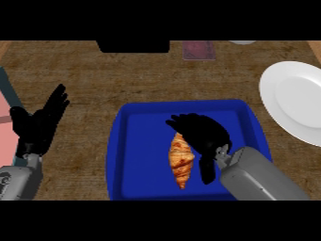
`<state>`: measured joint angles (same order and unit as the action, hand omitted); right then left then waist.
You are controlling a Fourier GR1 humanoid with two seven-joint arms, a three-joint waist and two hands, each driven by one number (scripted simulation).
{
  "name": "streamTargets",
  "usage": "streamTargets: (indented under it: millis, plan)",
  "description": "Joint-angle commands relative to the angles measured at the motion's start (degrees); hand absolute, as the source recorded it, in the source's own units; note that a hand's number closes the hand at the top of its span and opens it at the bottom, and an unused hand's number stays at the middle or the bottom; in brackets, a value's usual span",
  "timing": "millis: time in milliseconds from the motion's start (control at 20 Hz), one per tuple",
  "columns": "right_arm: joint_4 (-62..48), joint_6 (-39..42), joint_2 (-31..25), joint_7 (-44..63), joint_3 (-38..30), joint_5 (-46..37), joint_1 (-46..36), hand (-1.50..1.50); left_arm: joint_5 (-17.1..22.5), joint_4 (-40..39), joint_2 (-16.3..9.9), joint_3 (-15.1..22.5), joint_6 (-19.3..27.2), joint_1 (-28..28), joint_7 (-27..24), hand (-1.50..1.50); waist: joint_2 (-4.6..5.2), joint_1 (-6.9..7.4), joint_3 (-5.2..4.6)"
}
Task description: Pick the croissant from the tray and place it in the plate
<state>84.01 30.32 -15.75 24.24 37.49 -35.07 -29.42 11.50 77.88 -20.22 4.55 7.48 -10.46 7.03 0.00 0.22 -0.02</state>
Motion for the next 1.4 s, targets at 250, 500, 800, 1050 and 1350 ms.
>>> streamTargets:
  millis: [250, 500, 800, 1050, 1350]
  plan:
    - [-4.38, 7.25, 5.29, 1.25, -1.09, -6.71, -0.10, -1.50, -0.91, -0.35, 0.46, -3.70, -3.36, 0.26, -0.37, 0.00, 0.01, 0.01, 0.02]
    - [-10.33, 6.76, 7.41, -2.02, -3.63, -9.76, -2.41, -1.50, -2.47, 4.92, 1.33, -3.37, -2.12, 1.18, 4.32, 0.00, -0.01, 0.24, 0.04]
    - [-17.29, 2.78, 11.03, -4.14, -3.12, -16.55, -2.58, -1.50, -4.51, 2.63, 4.23, -3.34, -3.49, 3.69, -0.65, 0.00, 0.03, 0.24, 0.03]
    - [-12.43, 6.72, 10.11, -3.31, -1.60, -19.57, 2.54, -1.50, -5.02, -2.62, 3.52, -5.92, -5.72, -0.51, -0.75, 0.00, 0.00, -0.27, 0.01]
    - [-20.95, 8.96, 14.29, -8.71, -0.59, -20.00, -1.63, 1.50, -7.57, 3.07, 6.04, -3.64, -2.43, -0.27, 2.53, 0.00, 0.07, 0.24, 0.04]
